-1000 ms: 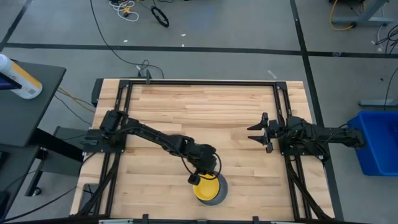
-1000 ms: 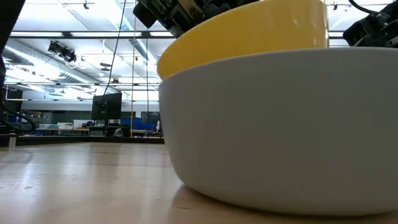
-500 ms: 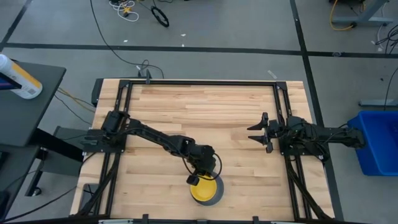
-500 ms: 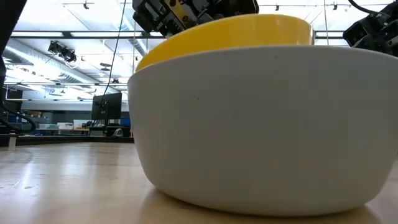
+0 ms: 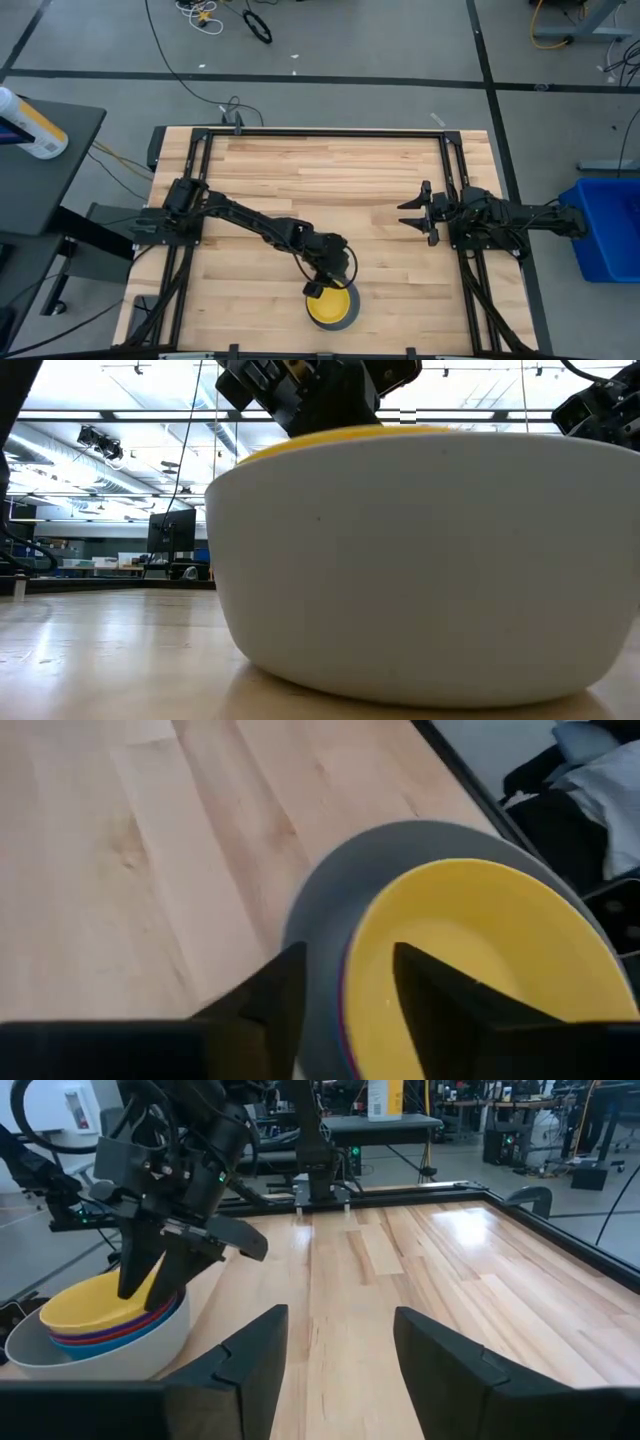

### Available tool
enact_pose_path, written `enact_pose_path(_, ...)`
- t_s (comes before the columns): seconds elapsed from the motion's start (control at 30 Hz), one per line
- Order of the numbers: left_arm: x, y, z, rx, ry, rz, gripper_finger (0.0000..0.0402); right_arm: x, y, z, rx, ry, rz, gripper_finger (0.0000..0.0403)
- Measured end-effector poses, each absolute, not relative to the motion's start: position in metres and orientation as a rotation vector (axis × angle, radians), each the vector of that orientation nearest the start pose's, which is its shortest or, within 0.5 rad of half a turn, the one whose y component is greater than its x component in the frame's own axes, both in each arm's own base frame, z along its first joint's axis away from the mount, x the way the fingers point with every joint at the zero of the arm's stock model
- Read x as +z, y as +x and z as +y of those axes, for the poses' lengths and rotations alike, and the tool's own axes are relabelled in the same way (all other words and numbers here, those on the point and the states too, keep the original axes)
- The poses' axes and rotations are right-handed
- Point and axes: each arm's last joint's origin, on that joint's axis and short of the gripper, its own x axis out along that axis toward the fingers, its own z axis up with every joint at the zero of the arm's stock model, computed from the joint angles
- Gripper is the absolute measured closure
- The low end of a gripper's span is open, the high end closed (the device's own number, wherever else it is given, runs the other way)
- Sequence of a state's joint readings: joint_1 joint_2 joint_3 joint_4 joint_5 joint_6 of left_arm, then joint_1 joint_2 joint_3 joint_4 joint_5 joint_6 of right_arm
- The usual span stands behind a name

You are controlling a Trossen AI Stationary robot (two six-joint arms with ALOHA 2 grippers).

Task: Nest bowls inside each other
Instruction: Return to Home Position

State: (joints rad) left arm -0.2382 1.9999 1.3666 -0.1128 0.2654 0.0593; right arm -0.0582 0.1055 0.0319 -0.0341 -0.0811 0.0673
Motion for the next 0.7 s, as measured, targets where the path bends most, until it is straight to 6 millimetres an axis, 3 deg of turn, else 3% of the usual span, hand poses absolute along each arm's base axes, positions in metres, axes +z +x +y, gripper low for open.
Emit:
enact_pose_path(0.17, 0.185, 0.421, -0.110, -0.540, 0.102, 0.686, 0.0189, 0.163, 0.102, -0.004, 0.019, 0.075, 0.108, 0.0213)
enact_pose_path(0.3, 0.199, 0.418, -0.108, -0.593, 0.153, 0.633, 0.0161, 0.163, 0.102, -0.004, 0.019, 0.075, 0.108, 0.0210)
enact_pose_path(0.53, 0.253, 0.391, -0.080, -0.452, 0.210, 0.653, 0.0154, 0.163, 0.102, -0.004, 0.019, 0.075, 0.108, 0.0206)
enact_pose_path(0.7, 0.302, 0.348, -0.064, -0.383, 0.215, 0.569, 0.0159, 0.162, 0.103, -0.004, 0.018, 0.104, 0.115, 0.0211)
